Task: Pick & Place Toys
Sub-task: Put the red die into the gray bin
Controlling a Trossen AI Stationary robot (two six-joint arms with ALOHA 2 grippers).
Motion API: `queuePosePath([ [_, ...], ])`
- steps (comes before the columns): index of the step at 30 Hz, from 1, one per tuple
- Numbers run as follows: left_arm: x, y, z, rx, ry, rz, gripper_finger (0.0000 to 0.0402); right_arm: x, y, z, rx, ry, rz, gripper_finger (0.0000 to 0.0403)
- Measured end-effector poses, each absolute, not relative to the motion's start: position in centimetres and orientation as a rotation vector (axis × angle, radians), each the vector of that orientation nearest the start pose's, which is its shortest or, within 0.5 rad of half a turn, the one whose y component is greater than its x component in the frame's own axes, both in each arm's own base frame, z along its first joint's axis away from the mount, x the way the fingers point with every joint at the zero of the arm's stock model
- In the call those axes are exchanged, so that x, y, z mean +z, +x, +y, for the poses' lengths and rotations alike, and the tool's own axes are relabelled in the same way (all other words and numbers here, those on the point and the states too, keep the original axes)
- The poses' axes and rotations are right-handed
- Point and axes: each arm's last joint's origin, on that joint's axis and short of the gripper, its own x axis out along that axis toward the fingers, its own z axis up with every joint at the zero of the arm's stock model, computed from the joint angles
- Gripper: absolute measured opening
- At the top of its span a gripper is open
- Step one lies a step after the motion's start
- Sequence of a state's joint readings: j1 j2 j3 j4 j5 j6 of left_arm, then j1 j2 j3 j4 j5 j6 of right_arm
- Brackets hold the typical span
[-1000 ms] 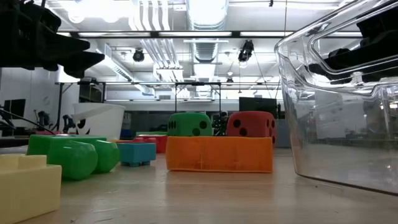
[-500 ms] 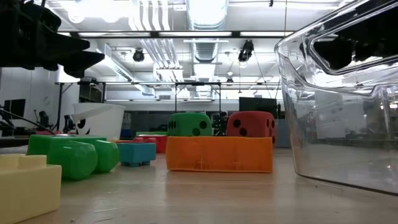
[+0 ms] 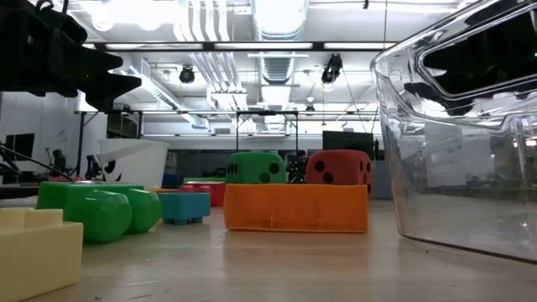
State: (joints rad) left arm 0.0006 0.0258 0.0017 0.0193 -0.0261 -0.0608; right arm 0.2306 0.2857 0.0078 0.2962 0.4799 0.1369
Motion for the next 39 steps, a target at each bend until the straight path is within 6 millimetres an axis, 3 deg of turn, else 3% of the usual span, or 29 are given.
queuePosePath([
  [12, 15.9, 10.3, 0.1, 0.044, -0.055, 0.064, 0.0291, 16.4, 11.9, 1.0, -0.406, 0.119, 0.027, 0.0364],
  [25, 15.9, 10.3, 0.2, 0.078, -0.047, 0.064, 0.0291, 15.4, 13.1, 0.5, -0.597, 0.228, 0.102, 0.0364],
  [39, 16.2, 10.3, 0.3, 0.092, -0.027, 0.047, 0.0291, 14.5, 14.3, 0.9, -0.551, 0.215, 0.227, 0.0364],
])
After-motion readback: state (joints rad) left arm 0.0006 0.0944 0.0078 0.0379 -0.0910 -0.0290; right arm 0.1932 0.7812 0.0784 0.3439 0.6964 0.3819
